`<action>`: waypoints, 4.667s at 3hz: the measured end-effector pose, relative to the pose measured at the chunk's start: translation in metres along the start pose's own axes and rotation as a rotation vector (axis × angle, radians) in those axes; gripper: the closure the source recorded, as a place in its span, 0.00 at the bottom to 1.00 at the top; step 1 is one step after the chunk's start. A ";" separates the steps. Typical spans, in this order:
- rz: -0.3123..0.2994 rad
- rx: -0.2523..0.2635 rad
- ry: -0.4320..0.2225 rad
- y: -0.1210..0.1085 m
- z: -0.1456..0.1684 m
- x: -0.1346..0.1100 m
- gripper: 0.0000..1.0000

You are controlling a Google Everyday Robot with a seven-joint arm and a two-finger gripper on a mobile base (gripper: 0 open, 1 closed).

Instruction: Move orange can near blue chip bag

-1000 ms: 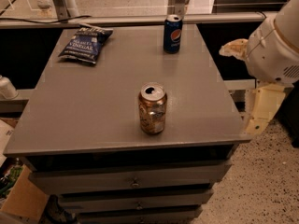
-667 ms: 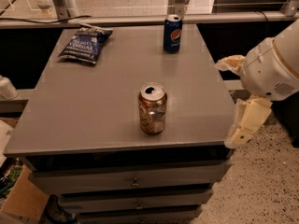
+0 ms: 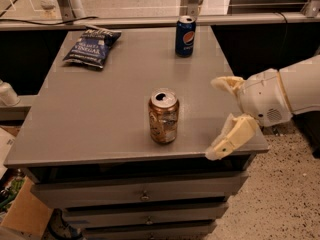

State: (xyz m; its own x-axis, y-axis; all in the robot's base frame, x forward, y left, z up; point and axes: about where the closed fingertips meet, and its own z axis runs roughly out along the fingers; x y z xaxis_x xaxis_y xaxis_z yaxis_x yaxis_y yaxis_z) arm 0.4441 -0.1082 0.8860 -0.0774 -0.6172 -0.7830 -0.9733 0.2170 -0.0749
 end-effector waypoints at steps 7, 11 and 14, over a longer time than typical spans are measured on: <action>0.013 0.002 -0.468 0.039 0.105 -0.082 0.62; -0.036 0.173 -0.523 0.002 0.070 -0.115 1.00; -0.101 0.201 -0.507 -0.072 0.084 -0.172 1.00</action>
Offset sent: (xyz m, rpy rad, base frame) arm 0.0124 0.1067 0.0241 0.5435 -0.0940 -0.0022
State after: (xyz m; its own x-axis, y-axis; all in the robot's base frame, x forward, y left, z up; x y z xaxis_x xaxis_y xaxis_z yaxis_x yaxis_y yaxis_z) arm 0.5456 0.0459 0.9742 0.1758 -0.2122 -0.9613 -0.9062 0.3465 -0.2422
